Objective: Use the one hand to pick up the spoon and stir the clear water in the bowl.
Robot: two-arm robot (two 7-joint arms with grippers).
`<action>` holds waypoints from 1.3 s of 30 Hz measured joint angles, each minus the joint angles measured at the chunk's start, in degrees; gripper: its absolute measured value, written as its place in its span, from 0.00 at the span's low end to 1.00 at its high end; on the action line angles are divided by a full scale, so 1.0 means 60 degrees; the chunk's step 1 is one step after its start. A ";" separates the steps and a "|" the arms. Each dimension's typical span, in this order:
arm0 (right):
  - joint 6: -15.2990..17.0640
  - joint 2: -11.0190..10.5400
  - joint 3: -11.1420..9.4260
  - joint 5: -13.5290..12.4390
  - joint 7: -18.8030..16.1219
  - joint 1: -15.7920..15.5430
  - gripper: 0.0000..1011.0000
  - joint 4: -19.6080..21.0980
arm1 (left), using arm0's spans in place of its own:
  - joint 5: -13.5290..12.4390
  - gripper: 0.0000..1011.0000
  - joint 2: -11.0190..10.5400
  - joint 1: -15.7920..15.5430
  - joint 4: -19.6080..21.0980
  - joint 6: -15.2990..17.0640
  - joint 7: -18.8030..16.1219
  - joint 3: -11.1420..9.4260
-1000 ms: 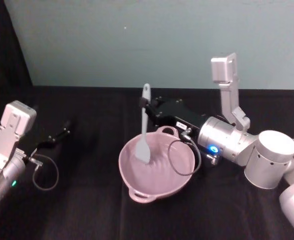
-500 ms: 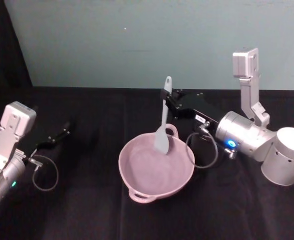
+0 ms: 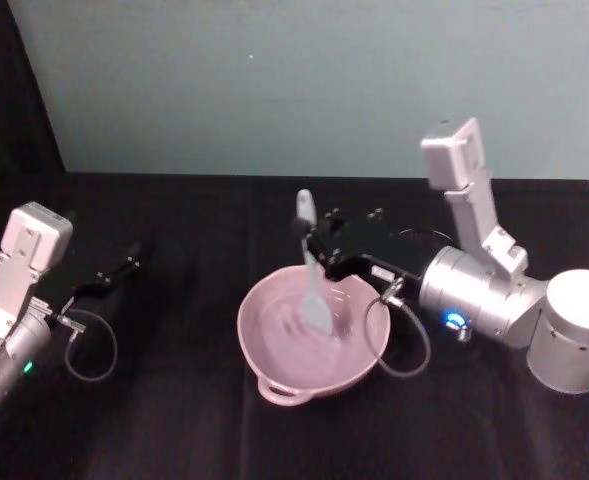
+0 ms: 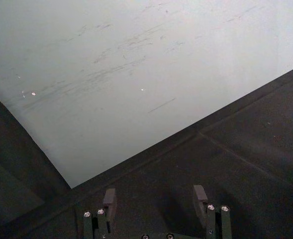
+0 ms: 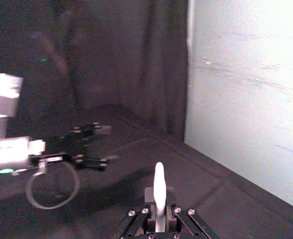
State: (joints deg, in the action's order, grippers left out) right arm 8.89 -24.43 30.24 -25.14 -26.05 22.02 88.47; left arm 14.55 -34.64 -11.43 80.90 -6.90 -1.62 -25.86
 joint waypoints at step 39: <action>-0.0629 0.0551 -0.0469 -0.0138 0.0253 0.0277 0.12 -0.1169 | 0.0000 0.99 0.0000 0.0000 0.0000 0.0000 0.0000 0.0000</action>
State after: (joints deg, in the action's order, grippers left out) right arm 5.11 -21.12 27.42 -25.97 -24.53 23.68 81.46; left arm 14.55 -34.64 -11.43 80.90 -6.90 -1.62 -25.86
